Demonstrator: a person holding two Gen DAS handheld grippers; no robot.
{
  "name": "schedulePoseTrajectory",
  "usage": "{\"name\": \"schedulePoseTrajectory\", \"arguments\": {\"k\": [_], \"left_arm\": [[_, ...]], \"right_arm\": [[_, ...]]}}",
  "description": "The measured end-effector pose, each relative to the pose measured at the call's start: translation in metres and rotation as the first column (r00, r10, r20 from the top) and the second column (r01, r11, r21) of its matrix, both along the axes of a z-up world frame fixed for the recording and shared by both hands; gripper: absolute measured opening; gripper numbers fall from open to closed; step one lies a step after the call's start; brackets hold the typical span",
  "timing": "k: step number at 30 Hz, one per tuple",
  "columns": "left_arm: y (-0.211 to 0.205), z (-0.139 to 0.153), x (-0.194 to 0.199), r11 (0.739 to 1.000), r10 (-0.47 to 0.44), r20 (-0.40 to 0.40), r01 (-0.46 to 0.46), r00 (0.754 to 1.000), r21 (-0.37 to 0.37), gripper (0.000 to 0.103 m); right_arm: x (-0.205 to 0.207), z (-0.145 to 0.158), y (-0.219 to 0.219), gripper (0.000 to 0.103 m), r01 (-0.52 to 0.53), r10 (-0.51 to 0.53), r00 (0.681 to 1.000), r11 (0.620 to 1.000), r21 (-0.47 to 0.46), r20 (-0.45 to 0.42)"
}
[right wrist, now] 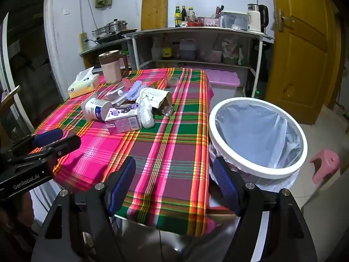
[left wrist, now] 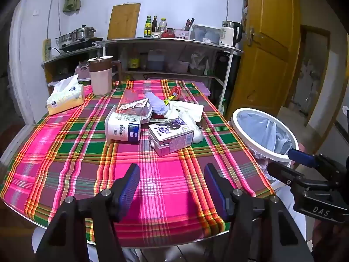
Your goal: Collect trash
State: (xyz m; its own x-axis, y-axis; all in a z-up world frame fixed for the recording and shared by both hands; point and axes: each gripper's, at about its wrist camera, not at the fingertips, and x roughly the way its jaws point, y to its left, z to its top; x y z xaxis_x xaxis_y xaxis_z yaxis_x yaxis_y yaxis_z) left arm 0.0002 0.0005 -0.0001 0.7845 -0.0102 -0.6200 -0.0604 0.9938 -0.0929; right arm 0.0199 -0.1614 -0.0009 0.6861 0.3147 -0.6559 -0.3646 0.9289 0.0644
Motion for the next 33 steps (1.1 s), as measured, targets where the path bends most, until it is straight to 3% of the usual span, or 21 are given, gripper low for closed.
{"name": "schedulePoseTrajectory", "arguments": {"k": [33], "left_arm": [[0.002,0.004,-0.002,1.0,-0.007,0.013,0.007,1.0,-0.011,0.061]], "right_arm": [[-0.001,0.004,0.002,0.074,-0.001,0.001,1.0,1.0,-0.003,0.009]]}}
